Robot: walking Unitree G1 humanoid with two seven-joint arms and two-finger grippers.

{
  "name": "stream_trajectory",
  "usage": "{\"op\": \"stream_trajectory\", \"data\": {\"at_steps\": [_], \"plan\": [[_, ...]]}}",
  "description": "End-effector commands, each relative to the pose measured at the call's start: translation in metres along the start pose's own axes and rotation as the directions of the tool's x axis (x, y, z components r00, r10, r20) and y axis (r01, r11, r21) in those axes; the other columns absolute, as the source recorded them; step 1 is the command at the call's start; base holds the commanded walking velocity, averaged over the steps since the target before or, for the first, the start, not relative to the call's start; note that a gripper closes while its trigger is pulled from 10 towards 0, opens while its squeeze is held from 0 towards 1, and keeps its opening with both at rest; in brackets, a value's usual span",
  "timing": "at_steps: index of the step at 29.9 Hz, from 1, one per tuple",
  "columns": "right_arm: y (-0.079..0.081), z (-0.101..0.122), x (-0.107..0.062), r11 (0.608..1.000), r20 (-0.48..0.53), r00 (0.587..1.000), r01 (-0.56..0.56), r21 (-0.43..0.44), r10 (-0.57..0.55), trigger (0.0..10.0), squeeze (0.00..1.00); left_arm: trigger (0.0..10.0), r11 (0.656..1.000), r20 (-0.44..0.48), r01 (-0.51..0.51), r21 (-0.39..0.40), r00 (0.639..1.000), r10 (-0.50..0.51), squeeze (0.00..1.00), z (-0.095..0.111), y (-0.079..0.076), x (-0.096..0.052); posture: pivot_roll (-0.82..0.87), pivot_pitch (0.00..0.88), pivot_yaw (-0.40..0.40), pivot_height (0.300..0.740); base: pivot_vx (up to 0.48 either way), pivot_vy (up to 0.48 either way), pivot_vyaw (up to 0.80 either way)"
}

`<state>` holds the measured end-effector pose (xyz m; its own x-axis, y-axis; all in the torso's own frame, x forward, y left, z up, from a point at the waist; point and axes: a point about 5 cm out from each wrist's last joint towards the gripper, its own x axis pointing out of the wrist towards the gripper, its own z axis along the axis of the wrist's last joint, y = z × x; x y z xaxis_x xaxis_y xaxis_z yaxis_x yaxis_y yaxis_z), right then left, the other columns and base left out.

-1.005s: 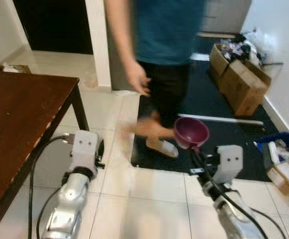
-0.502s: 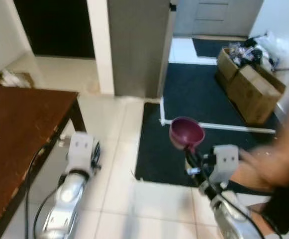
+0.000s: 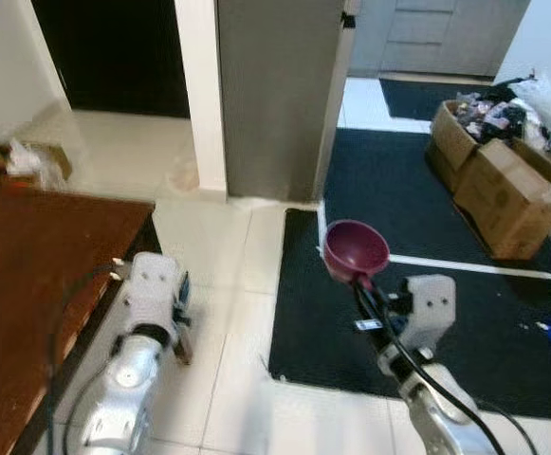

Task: Setting the table

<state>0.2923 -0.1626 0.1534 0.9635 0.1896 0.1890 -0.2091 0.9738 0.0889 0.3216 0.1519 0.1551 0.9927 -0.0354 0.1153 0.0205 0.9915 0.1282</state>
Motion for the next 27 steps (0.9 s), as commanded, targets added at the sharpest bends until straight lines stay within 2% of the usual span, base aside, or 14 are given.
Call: {"op": "stream_trajectory", "data": {"at_steps": [1, 4, 7, 13, 17, 21, 24, 27], "plan": [[0.001, 0.005, 0.001, 1.0, 0.024, 1.0, 0.002, 0.023, -0.003, 10.0, 0.0, 10.0, 1.0, -0.019, -0.006, 0.002, 1.0, 0.006, 0.0, -0.002, 0.007, -0.005, 0.05, 0.115, 0.054, 0.74, 0.0, 0.0, 0.0], [0.001, 0.012, 0.003, 0.999, 0.048, 0.999, 0.002, 0.035, -0.003, 10.0, 0.0, 10.0, 1.0, -0.009, 0.007, -0.002, 1.0, -0.007, 0.0, 0.004, 0.007, -0.006, 0.05, 0.115, 0.054, 0.74, 0.0, 0.0, 0.0], [0.002, 0.028, 0.009, 0.997, 0.1, 0.995, -0.02, 0.072, 0.013, 10.0, 0.0, 10.0, 0.999, 0.047, 0.044, 0.011, 0.998, -0.044, 0.0, 0.025, 0.008, -0.007, 0.05, 0.114, 0.057, 0.74, 0.0, 0.0, 0.0], [0.005, 0.032, 0.012, 0.997, 0.111, 0.994, -0.032, 0.076, 0.024, 10.0, 0.0, 10.0, 0.998, 0.099, 0.059, -0.016, 0.993, -0.057, 0.0, 0.043, 0.007, -0.004, 0.06, 0.108, 0.054, 0.74, 0.0, 0.0, 0.0], [0.005, 0.03, 0.012, 0.997, 0.105, 0.994, -0.031, 0.074, 0.023, 10.0, 0.0, 10.0, 0.997, 0.099, 0.067, -0.024, 0.993, -0.065, 0.0, 0.044, 0.005, -0.004, 0.06, 0.104, 0.057, 0.74, 0.0, 0.0, 0.0], [0.0, 0.028, 0.011, 0.998, 0.084, 0.996, 0.001, 0.07, -0.007, 10.0, 0.0, 10.0, 0.995, 0.056, 0.092, -0.04, 0.994, -0.089, 0.0, 0.043, 0.001, -0.006, 0.05, 0.102, 0.061, 0.74, 0.0, 0.0, 0.0], [-0.005, 0.028, 0.011, 0.994, 0.086, 0.995, 0.032, 0.107, -0.041, 10.0, 0.0, 10.0, 0.994, 0.044, 0.101, -0.036, 0.994, -0.099, 0.0, 0.044, 0.0, -0.006, 0.05, 0.102, 0.061, 0.74, 0.0, 0.0, 0.61], [-0.01, 0.033, 0.012, 0.978, 0.105, 0.991, 0.061, 0.198, -0.083, 10.0, 0.0, 10.0, 0.994, 0.038, 0.103, -0.026, 0.994, -0.102, 0.0, 0.044, 0.001, -0.007, 0.05, 0.1, 0.062, 0.74, 0.0, 0.0, 0.79]]}}
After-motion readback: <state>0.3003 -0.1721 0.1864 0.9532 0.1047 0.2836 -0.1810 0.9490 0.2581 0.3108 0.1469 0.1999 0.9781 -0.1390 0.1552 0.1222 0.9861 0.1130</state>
